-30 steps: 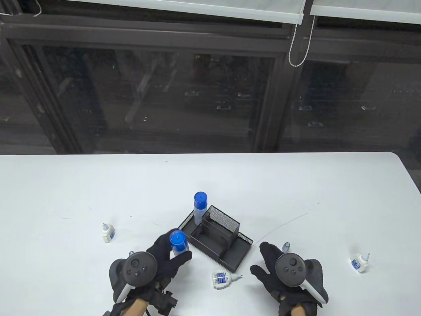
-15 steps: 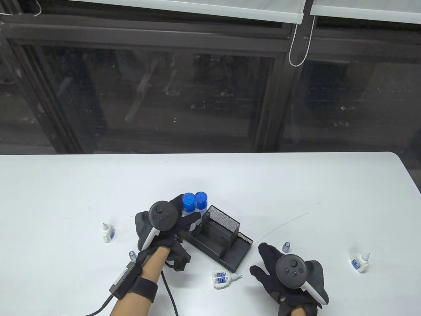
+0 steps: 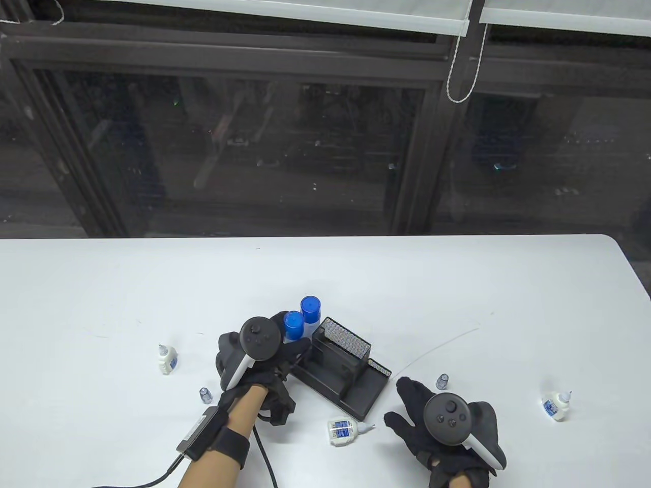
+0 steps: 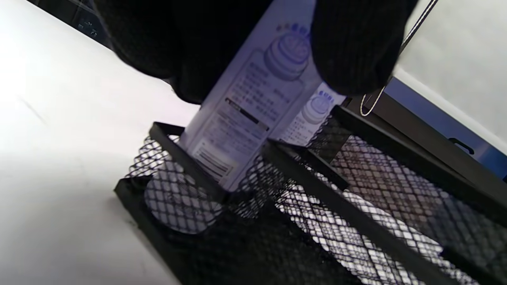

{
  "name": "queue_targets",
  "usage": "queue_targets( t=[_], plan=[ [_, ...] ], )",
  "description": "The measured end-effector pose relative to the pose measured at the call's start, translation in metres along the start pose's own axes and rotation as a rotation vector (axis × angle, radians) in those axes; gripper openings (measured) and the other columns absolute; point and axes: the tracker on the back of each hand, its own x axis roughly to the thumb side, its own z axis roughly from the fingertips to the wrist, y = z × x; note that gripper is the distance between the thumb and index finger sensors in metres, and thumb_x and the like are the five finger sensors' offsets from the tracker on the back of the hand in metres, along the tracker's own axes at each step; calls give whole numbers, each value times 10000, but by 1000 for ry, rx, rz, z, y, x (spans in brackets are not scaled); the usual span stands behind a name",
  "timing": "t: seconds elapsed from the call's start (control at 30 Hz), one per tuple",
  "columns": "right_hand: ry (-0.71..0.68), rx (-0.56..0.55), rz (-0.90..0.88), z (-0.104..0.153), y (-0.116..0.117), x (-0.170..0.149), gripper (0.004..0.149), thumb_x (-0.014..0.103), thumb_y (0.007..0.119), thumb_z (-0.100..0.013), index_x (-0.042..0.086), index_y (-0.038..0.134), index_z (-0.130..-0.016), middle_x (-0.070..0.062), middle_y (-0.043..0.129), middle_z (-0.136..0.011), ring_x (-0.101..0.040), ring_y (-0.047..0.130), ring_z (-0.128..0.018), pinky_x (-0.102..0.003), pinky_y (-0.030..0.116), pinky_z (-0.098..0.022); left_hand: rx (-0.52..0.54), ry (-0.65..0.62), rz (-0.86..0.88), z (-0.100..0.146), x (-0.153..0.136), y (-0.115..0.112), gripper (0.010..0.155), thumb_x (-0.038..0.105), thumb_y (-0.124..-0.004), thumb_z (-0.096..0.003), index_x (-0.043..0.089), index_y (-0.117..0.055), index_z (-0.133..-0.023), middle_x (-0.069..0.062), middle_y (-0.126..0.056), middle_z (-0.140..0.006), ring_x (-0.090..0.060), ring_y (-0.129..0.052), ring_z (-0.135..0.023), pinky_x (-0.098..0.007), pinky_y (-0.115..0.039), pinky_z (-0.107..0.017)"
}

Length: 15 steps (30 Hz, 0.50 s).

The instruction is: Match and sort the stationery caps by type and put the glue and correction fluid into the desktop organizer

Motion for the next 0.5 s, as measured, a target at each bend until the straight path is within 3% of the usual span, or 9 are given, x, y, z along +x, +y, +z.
queue_targets(
  t=[0.23, 0.37, 0.5],
  plan=[
    [-7, 19, 9, 0, 4, 1, 720, 501, 708, -511, 160, 497, -1109, -175, 567, -1130, -424, 655, -992, -607, 532, -728, -63, 9, -29, 5, 1, 9, 762, 541, -805, -516, 178, -524, -1124, -109, -705, -1129, -340, -874, -986, -549, -727, -687],
    [-4, 19, 9, 0, 3, 1, 719, 501, 708, -511, 160, 498, -1109, -176, 567, -1130, -424, 654, -992, -608, 532, -728, 10, -26, -19, 20, 2, 39, 816, 604, -784, -504, 177, -509, -1142, -129, -678, -1150, -372, -846, -1002, -565, -704, -697],
    [-2, 14, 7, 0, 3, 1, 719, 501, 707, -512, 160, 498, -1109, -174, 569, -1129, -424, 656, -991, -608, 532, -728, 111, 23, -82, 33, -16, 85, 827, 656, -754, -503, 195, -514, -1147, -126, -679, -1160, -373, -839, -1008, -570, -697, -701]
  ],
)
